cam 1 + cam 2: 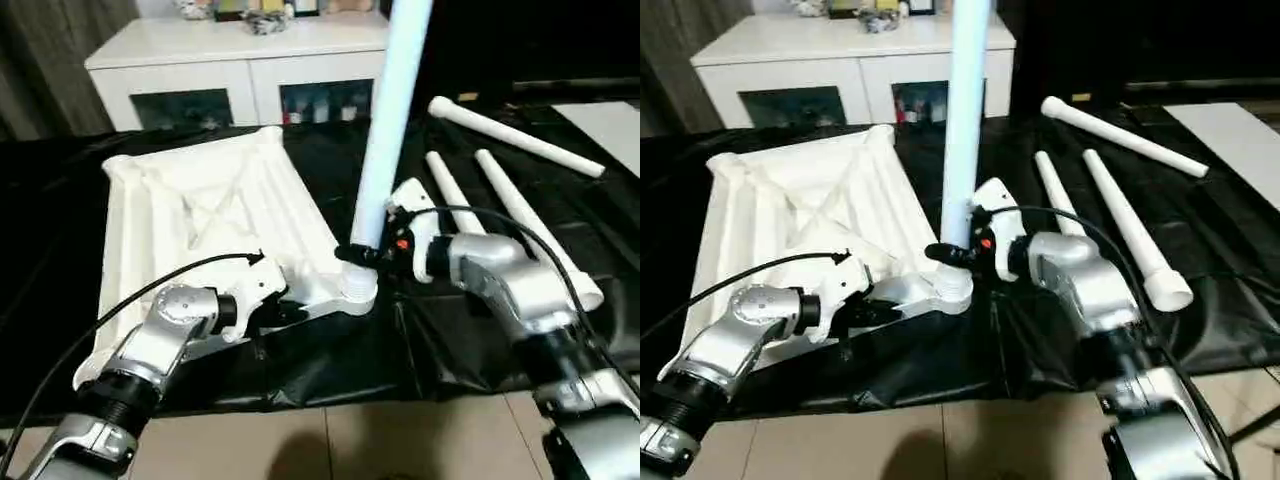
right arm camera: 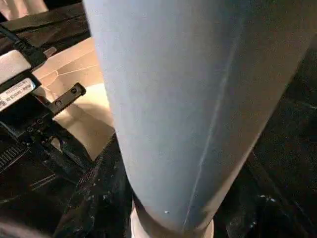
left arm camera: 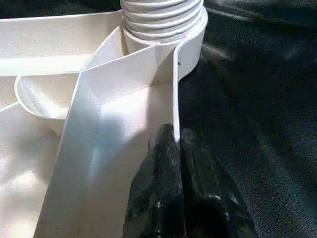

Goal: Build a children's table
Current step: Pick table leg, then insert table leg to table base

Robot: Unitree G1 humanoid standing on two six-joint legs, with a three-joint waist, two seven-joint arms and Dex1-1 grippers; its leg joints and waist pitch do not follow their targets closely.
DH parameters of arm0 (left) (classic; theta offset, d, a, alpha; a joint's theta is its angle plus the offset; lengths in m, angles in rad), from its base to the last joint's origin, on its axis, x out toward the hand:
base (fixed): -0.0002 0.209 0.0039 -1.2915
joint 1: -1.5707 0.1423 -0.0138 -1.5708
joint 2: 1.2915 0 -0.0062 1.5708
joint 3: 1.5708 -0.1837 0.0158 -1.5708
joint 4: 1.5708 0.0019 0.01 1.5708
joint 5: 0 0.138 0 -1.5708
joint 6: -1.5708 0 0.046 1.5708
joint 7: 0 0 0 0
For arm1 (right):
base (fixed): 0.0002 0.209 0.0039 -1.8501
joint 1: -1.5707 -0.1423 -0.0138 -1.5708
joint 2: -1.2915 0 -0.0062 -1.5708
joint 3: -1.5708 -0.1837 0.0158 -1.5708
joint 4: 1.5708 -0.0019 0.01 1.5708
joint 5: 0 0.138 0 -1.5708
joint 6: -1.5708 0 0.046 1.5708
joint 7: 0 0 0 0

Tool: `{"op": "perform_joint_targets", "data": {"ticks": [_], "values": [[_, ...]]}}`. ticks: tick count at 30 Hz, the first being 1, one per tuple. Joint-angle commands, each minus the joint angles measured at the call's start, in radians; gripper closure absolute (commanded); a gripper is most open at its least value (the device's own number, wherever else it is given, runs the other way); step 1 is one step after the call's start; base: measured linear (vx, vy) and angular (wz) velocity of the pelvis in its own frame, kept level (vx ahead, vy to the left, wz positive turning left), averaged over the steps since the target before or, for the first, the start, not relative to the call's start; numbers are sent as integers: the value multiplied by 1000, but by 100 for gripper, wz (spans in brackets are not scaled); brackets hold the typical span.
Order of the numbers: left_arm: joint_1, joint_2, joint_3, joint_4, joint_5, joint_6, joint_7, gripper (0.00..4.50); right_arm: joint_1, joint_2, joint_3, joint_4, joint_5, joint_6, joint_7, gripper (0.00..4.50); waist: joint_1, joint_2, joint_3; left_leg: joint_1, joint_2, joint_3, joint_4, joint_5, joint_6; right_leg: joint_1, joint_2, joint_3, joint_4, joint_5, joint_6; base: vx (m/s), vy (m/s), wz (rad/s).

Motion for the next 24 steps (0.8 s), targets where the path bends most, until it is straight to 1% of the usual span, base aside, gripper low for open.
{"op": "perform_joint_targets", "data": {"ticks": [1, 2, 3, 4, 6, 7, 10, 12, 13, 14, 15, 16, 17, 18, 19, 20, 21, 22, 23, 24], "values": [[-12, 0, 20, -26, -16, -11, -12, 450, 30, 6, 36, 103, -30, 44, -15, 268, -1, 0, -46, -2, -4, -5, -92, -443, 27, 49, -33, 8, -103, -611, -77, 0, 0, 0], [-12, 0, 19, -26, -15, -11, -12, 450, 29, 8, 39, 110, -34, 39, -14, 268, -1, 1, -45, 0, -3, -5, -93, -448, 26, 48, -33, 8, -103, -608, -80, 0, 0, 0], [-12, 1, 19, -26, -15, -11, -12, 450, 30, 11, 40, 115, -36, 35, -14, 268, -1, -2, -45, 2, -2, -5, -94, -453, 27, 48, -33, 8, -104, -599, -85, 0, 0, 0], [-12, 1, 19, -25, -14, -11, -11, 450, 30, 14, 41, 120, -39, 30, -13, 268, 0, 0, -44, 4, -1, -5, -94, -458, 27, 47, -33, 8, -105, -598, -87, 0, 0, 0], [-13, 5, 21, -20, -10, -12, -7, 450, 34, 20, 41, 127, -47, 20, -16, 268, -2, 4, -41, 9, 2, -7, -97, -483, 27, 49, -36, 2, -109, -594, -95, 0, 0, 0], [-14, 6, 21, -19, -9, -12, -5, 450, 35, 22, 41, 128, -49, 17, -19, 268, -4, 3, -42, 9, 2, -8, -98, -490, 26, 52, -38, -1, -110, -590, -97, 0, 0, 0], [-16, 11, 25, -10, 2, -10, 11, 450, 40, 34, 34, 139, -61, 3, -45, 268, -6, 0, -40, 11, 0, -8, -98, -492, 25, 52, -40, -3, -112, -606, -89, 0, 0, 0], [-34, 1, 34, 32, 28, 6, 78, 450, 40, 76, -7, 166, -70, 8, -165, 268, -11, 0, -35, 15, -4, -7, -96, -502, 23, 47, -38, -7, -120, -651, -73, 0, 0, 0], [-34, 1, 34, 33, 28, 6, 79, 450, 40, 76, -8, 166, -70, 8, -166, 268, -17, 0, -33, 26, -9, -7, -92, -521, 19, 41, -37, -16, -131, -697, -54, 0, 0, 0], [-47, -13, 42, 44, 37, 46, 124, 450, 41, 97, -23, 178, -77, 12, -226, 268, -23, 0, -31, 30, -10, -9, -90, -537, 16, 39, -35, -25, -138, -718, -36, 0, 0, 0], [-71, -46, 46, 52, 53, 112, 194, 450, 40, 129, -35, 199, -91, 13, -303, 268, -25, 3, -31, 35, -11, -11, -89, -547, 13, 38, -34, -31, -141, -728, -28, 0, 0, 0], [-74, -50, 46, 52, 55, 119, 202, 450, 40, 133, -36, 201, -93, 12, -310, 269, -30, 2, -29, 37, -10, -12, -89, -558, 13, 38, -33, -37, -145, -733, -21, 0, 0, 0], [-90, -76, 48, 57, 64, 161, 250, 450, 38, 154, -44, 219, -99, 8, -353, 269, -43, 13, -23, 50, -3, -20, -94, -622, 17, 48, -26, -78, -167, -725, 6, 0, 0, 0], [-90, -76, 48, 57, 64, 161, 250, 450, 38, 154, -44, 219, -99, 8, -353, 269, -47, 22, -19, 54, 6, -27, -105, -666, 18, 58, -23, -93, -168, -693, 9, 0, 0, 0], [-109, -115, 51, 69, 66, 198, 296, 450, 28, 178, -55, 249, -108, 1, -407, 269, -40, 42, -12, 24, 43, -44, -156, -777, 15, 109, -18, -89, -102, -550, -13, -79, -9, -3], [-131, -159, 56, 90, 68, 235, 352, 450, 16, 205, -69, 285, -118, -8, -474, 269, 27, 60, -9, -50, 82, -25, -236, -904, -4, 164, -16, -53, 87, -254, -78, -79, -9, -3], [-159, -204, 55, 123, 79, 260, 413, 450, 4, 232, -79, 320, -131, -24, -541, 269, 37, 36, -9, -23, 87, -6, -242, -872, 40, 133, -9, -17, 99, -190, -62, -65, -55, 8], [-181, -235, 48, 156, 97, 271, 462, 450, -2, 252, -87, 339, -138, -38, -587, 269, 31, 12, -17, 18, 74, 0, -227, -810, 46, 120, -12, 21, 101, -301, -46, 25, -92, 13], [-198, -255, 41, 181, 114, 275, 498, 450, -5, 267, -95, 348, -140, -47, -618, 269, 35, -47, -17, 115, -42, 8, 50, -360, 2, -29, -125, 38, -158, -1125, 7, 25, -92, 13], [-209, -267, 42, 198, 119, 275, 521, 450, -5, 276, -96, 348, -142, -49, -633, 269, 41, -54, -19, 48, -32, -7, 27, -242, 22, 33, -142, 54, -140, -1116, 11, 59, -54, -27]]}}
